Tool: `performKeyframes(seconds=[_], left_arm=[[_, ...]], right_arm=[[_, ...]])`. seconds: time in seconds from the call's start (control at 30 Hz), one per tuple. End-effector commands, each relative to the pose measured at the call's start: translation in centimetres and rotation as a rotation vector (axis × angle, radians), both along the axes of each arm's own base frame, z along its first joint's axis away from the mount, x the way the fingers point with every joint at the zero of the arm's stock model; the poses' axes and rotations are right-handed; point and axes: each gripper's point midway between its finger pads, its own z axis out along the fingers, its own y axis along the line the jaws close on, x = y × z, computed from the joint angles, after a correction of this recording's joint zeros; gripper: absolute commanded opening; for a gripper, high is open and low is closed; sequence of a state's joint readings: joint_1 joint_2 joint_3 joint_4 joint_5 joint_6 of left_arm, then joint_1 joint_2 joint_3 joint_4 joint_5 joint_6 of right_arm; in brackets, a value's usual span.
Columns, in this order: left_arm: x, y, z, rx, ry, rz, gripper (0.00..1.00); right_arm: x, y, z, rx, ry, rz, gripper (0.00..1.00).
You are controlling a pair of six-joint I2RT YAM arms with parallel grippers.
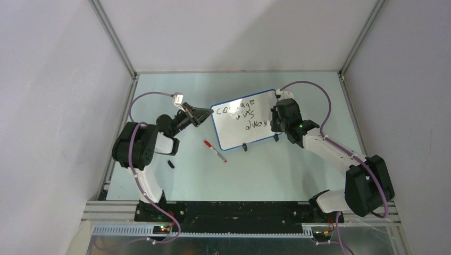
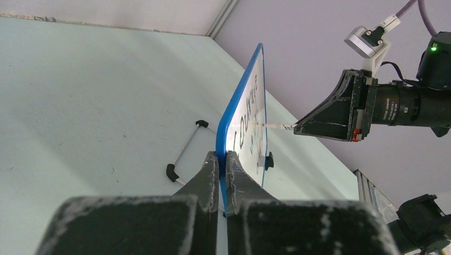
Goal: Write a sentence on the whiteboard
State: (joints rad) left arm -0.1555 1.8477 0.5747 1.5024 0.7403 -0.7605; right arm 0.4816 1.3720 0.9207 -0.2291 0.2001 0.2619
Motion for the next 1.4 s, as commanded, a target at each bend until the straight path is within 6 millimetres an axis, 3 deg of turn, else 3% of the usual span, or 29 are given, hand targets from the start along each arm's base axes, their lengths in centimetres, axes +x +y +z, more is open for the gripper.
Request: performKeyframes(seconds=[0.0, 0.5, 1.0, 1.37], left_arm=[[-0.4, 0.1, 0.6, 0.029, -0.071, -0.007, 0.00], [-0.4, 0.1, 0.6, 0.029, -0.071, -0.007, 0.00], [-0.4, 0.1, 0.6, 0.028, -0.071, -0.007, 0.00], [-0.4, 0.2, 0.5, 0.028, -0.069, -0.006, 0.00]], right_arm=[[0.7, 1.4, 1.4, 0.051, -0.038, 0.027, 0.00], [-0.2, 1.2, 0.3, 0.027, -0.005, 0.034, 0.00], [-0.7, -0.4, -0.4, -0.038, 0.021, -0.014, 0.00], [-0.3, -0.8, 0.0, -0.032, -0.001, -0.033, 0.00]])
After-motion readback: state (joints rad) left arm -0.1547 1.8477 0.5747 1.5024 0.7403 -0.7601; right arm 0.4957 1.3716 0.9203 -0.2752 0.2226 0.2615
